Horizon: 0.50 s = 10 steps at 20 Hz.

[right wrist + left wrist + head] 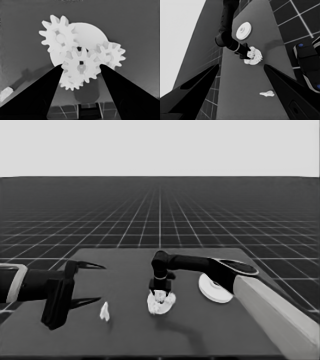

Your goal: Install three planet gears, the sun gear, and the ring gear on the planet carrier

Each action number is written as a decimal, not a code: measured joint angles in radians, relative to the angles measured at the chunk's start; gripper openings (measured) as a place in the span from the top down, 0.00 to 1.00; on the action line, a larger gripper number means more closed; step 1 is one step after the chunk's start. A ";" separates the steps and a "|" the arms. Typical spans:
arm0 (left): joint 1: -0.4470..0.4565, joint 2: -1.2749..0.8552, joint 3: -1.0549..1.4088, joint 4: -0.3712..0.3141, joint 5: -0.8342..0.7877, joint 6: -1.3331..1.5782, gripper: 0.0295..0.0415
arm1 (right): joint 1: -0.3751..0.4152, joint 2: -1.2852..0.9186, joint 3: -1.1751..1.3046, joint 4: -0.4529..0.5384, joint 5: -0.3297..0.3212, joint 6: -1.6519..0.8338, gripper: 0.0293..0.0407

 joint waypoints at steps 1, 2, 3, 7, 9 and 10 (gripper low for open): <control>0.000 0.000 0.000 0.000 0.000 0.000 0.25 | -0.001 0.000 0.000 0.000 0.000 0.010 0.86; 0.000 0.000 0.000 0.000 0.000 0.000 0.25 | -0.001 0.000 0.000 0.000 0.000 0.021 0.86; 0.000 0.000 0.000 0.000 0.000 0.000 0.25 | -0.001 0.000 0.000 0.000 0.000 0.031 0.86; 0.000 0.000 0.000 0.000 0.000 0.000 0.25 | -0.001 0.000 0.000 0.000 0.000 0.073 0.86; 0.000 0.000 0.000 0.000 0.000 0.000 0.25 | -0.003 0.000 0.000 0.000 0.000 0.094 0.86; 0.000 0.000 0.000 0.000 0.000 0.000 0.25 | -0.005 0.000 -0.001 0.000 0.000 0.105 0.86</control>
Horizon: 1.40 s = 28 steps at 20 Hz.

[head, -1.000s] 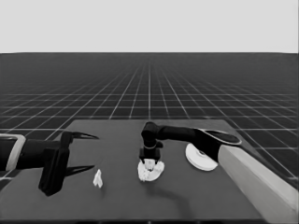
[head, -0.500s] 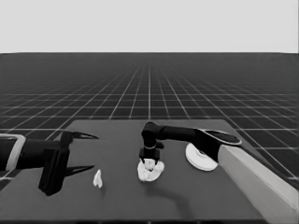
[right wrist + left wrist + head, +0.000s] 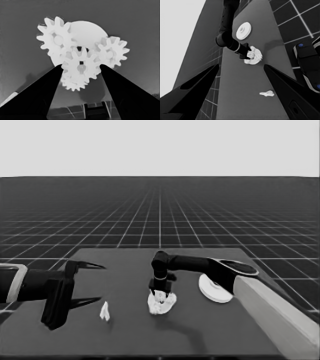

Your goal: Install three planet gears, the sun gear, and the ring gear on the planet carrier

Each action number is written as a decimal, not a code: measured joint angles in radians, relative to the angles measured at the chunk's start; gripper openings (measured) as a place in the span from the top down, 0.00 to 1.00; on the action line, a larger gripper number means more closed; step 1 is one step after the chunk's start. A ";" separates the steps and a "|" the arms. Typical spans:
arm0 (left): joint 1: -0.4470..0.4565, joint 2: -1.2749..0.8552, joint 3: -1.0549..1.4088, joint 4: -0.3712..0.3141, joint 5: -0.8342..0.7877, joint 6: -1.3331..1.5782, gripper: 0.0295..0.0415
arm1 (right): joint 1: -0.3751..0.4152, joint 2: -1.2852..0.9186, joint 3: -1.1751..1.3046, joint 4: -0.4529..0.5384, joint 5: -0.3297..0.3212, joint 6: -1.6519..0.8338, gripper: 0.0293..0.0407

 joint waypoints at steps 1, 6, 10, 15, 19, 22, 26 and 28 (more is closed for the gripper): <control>0.000 0.000 0.000 0.000 0.000 0.000 0.25 | -0.001 0.000 0.000 0.000 0.000 0.010 0.86; 0.000 0.000 0.000 0.000 0.000 0.000 0.25 | -0.002 -0.001 -0.001 0.000 0.000 0.063 0.86; 0.000 0.000 0.000 0.000 0.000 0.000 0.25 | -0.002 -0.001 -0.001 0.000 0.000 0.105 0.86; 0.000 0.000 0.000 0.000 0.000 0.000 0.25 | -0.002 -0.001 -0.001 0.000 0.000 0.157 0.86; 0.000 0.000 0.000 0.000 0.000 0.000 0.25 | -0.002 -0.001 -0.001 0.000 0.000 0.199 0.86; 0.000 0.000 0.000 0.000 0.000 0.000 0.25 | -0.003 -0.001 -0.001 0.000 0.000 0.230 0.86; 0.000 0.000 0.000 0.000 0.000 0.000 0.25 | -0.002 -0.001 -0.001 0.000 0.000 0.272 0.86; 0.000 0.000 0.000 0.000 0.000 0.000 0.25 | -0.002 -0.001 -0.001 0.000 0.000 0.293 0.86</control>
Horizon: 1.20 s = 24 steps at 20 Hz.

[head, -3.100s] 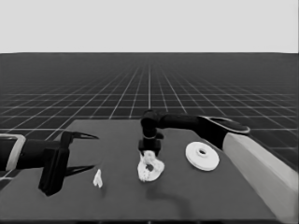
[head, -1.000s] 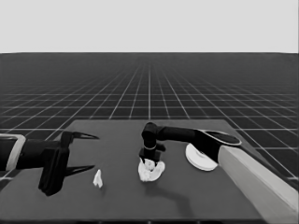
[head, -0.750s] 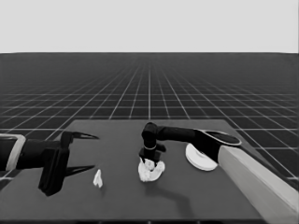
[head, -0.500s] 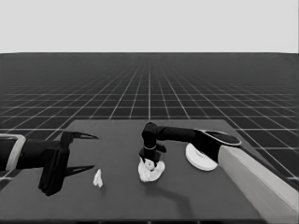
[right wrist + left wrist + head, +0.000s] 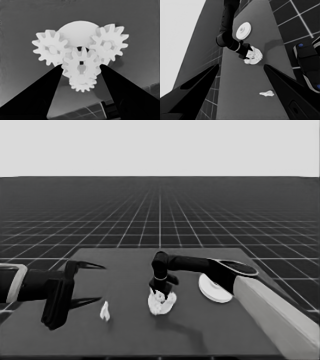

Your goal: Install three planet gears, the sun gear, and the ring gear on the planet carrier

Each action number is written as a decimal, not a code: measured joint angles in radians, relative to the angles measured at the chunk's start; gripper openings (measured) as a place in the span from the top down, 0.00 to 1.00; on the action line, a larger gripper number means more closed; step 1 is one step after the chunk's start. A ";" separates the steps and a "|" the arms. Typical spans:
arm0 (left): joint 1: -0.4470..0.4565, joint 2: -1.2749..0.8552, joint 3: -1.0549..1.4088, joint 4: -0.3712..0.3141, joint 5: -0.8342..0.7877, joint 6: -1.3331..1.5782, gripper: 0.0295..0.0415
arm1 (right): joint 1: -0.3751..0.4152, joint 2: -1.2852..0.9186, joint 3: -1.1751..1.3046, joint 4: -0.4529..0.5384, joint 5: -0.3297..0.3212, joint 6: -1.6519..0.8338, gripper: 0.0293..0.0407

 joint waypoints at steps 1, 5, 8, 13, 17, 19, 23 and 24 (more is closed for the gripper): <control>0.000 0.000 0.000 0.000 0.000 0.000 0.25 | 0.000 0.000 0.000 0.000 0.000 0.010 0.86; 0.000 0.000 0.000 0.000 0.000 0.000 0.25 | 0.000 0.000 0.000 0.000 0.000 0.052 0.86; 0.000 0.000 0.000 0.000 0.000 0.000 0.25 | 0.000 0.000 0.000 0.000 0.000 0.084 0.86; 0.000 0.000 0.000 0.000 0.000 0.000 0.25 | 0.000 0.000 0.000 0.000 0.000 0.136 0.86; 0.000 0.000 0.000 0.000 0.000 0.000 0.25 | 0.000 0.000 0.000 0.000 0.000 0.178 0.86; 0.000 0.000 0.000 0.000 0.000 0.000 0.25 | 0.000 0.000 0.000 0.000 0.000 0.199 0.86; 0.000 0.000 0.000 0.000 0.000 0.000 0.25 | 0.000 0.000 0.000 0.000 0.000 0.241 0.86; 0.000 0.000 0.000 0.000 0.000 0.000 0.25 | 0.000 0.000 0.000 0.000 0.000 0.251 0.86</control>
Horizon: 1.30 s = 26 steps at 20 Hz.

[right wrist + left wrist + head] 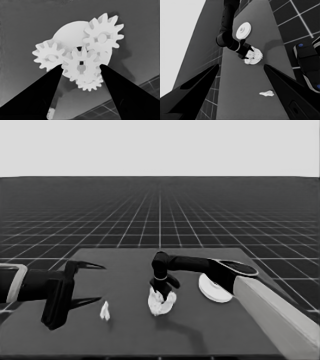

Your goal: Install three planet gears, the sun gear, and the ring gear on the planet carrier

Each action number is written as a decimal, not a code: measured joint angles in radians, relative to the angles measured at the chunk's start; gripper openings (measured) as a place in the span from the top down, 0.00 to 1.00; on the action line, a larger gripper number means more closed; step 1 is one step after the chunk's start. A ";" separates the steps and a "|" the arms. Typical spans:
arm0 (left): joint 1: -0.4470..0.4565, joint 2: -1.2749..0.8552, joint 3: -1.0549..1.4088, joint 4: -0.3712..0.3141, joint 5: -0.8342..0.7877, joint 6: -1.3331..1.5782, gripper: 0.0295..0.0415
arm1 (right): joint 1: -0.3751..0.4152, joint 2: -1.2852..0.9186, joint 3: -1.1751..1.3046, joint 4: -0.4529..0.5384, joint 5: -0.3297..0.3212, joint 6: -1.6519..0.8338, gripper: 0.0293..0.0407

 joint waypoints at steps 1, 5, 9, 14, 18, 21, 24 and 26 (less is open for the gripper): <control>0.000 0.000 0.000 0.000 0.000 0.000 0.25 | 0.000 0.000 0.000 0.000 0.000 0.010 0.86; 0.000 0.000 0.000 0.000 0.000 0.000 0.25 | 0.000 0.000 0.000 0.000 0.000 0.052 0.86; 0.000 0.000 0.000 0.000 0.000 0.000 0.25 | 0.000 0.000 0.000 0.000 0.000 0.094 0.86; 0.000 0.000 0.000 0.000 0.000 0.000 0.25 | 0.000 0.000 0.000 0.000 0.000 0.147 0.86; 0.000 0.000 0.000 0.000 0.000 0.000 0.25 | 0.000 0.000 0.000 0.000 0.000 0.188 0.86; 0.000 0.000 0.000 0.000 0.000 0.000 0.25 | 0.000 0.000 0.000 0.000 0.000 0.220 0.86; 0.000 0.000 0.000 0.000 0.000 0.000 0.25 | 0.000 0.000 0.000 0.000 0.000 0.251 0.86; 0.000 0.000 0.000 0.000 0.000 0.000 0.25 | 0.000 0.000 0.000 0.000 0.000 0.261 0.33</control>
